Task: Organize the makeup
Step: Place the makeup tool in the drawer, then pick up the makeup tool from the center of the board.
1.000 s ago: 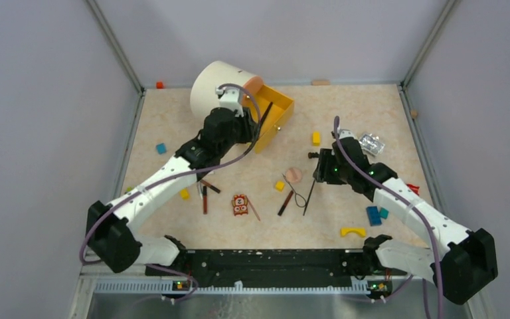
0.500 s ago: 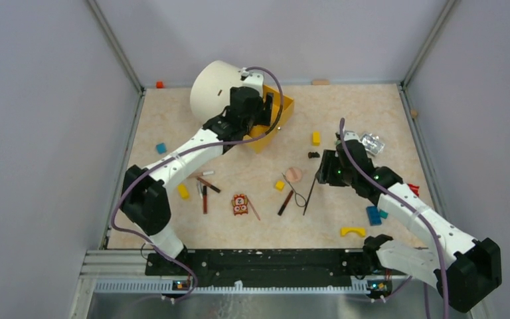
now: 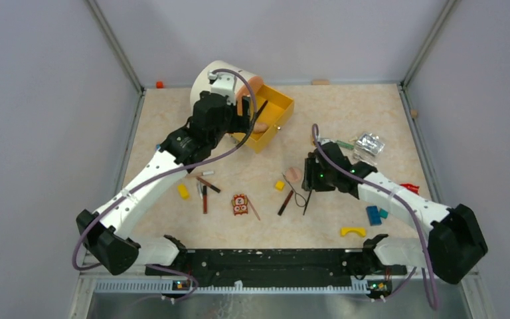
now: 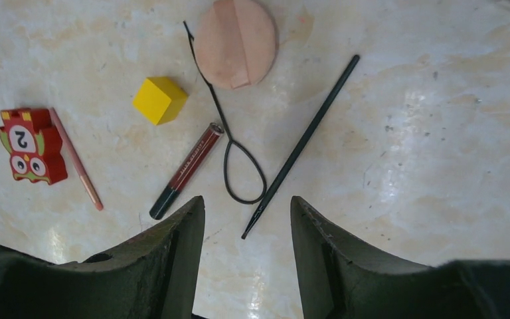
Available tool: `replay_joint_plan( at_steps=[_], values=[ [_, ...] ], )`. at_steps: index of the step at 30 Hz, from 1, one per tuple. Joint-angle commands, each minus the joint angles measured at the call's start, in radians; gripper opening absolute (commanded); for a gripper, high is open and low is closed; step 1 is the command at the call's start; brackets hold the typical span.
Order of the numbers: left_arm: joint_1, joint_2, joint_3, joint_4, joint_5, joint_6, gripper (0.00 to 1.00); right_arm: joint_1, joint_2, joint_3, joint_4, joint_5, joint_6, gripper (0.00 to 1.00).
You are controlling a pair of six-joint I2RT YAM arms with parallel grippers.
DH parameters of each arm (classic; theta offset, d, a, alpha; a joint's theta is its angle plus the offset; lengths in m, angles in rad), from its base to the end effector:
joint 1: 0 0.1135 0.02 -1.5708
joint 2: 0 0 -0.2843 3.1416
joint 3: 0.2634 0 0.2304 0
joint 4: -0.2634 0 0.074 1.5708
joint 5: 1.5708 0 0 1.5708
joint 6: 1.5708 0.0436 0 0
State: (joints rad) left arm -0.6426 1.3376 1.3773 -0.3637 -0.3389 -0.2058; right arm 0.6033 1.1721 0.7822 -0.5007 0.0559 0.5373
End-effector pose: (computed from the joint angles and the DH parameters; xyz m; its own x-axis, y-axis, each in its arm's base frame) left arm 0.2355 -0.1582 0.4222 -0.3134 -0.0061 -0.9496 0.2542 0.9629 -0.0901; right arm 0.1760 0.1183 0.2551 -0.8251 0.0521 -0.5626 -0.1341 0.9492 0.2846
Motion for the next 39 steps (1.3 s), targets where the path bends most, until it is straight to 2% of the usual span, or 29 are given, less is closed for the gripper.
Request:
replay_joint_plan(
  at_steps=[1,7,10,16,22,39],
  values=[
    [0.036,-0.068,-0.065,-0.126,-0.021,-0.029,0.89,0.072,0.071,0.075,-0.009,0.072,0.043,0.50],
    [0.197,-0.132,-0.124,-0.150,0.059,-0.021,0.90,0.114,0.110,0.053,0.014,0.068,0.125,0.49],
    [0.236,-0.151,-0.158,-0.129,0.065,0.009,0.90,0.165,0.140,0.065,0.036,0.066,0.163,0.49],
    [0.246,-0.174,-0.211,-0.079,0.058,0.041,0.90,0.203,0.195,0.089,-0.003,0.165,0.174,0.46],
    [0.258,-0.178,-0.241,-0.056,0.079,0.051,0.91,0.202,0.267,0.138,-0.063,0.230,0.039,0.46],
    [0.291,-0.204,-0.281,-0.030,0.146,0.031,0.91,0.187,0.512,0.280,0.045,0.192,-0.005,0.44]
  ],
)
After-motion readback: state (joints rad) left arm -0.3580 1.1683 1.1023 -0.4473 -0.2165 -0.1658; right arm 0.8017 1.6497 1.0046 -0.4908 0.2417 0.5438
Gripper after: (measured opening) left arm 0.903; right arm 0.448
